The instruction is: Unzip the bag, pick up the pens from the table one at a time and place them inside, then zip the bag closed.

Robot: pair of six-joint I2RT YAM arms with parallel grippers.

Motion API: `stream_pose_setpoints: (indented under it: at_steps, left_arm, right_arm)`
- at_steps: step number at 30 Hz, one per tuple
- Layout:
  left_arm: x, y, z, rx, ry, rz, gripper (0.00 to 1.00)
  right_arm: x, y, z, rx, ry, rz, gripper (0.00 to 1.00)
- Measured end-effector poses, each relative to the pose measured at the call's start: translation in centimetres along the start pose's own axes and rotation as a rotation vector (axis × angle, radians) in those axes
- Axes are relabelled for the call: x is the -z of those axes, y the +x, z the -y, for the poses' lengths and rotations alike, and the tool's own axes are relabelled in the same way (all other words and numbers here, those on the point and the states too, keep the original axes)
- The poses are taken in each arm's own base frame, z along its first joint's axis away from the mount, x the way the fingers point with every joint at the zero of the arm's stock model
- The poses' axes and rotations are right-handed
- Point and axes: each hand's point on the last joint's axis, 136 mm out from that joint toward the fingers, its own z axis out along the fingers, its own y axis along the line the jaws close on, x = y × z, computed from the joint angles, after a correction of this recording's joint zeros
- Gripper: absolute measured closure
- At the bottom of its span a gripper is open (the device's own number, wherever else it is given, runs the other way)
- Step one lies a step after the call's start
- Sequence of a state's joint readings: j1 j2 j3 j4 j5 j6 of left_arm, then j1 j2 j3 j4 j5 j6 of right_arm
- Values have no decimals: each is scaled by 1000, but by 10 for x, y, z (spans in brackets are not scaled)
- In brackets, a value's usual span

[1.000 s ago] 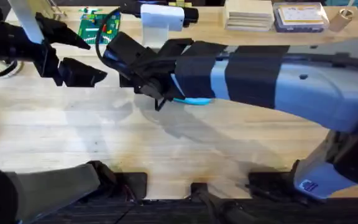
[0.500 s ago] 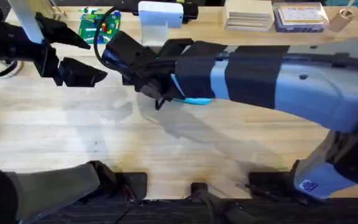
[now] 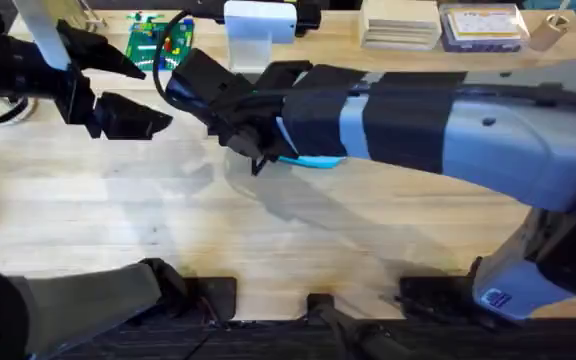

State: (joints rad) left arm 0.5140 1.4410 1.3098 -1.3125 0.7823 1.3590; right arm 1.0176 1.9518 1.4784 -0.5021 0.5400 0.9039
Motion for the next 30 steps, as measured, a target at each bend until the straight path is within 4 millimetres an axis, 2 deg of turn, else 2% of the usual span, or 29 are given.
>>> stream_pose_setpoints:
  at_steps: [10, 16, 20, 24, 26, 30]
  left_arm:
    - [0, 0, 0, 0, 0, 0, 8]
    - [0, 0, 0, 0, 0, 0, 8]
    - [0, 0, 0, 0, 0, 0, 8]
    - [0, 0, 0, 0, 0, 0, 9]
    - [0, 0, 0, 0, 0, 0, 8]
    - [0, 0, 0, 0, 0, 0, 8]
  right_arm:
    - [0, -1, 1, 1, 4, 5, 437]
    - [-2, -1, 2, 8, 12, 8, 601]
    - [-3, 0, 2, 14, 13, 8, 767]
    - [-3, 0, 2, 14, 13, 8, 865]
    - [-3, 0, 2, 16, 13, 8, 953]
    - [-3, 0, 2, 16, 12, 9, 970]
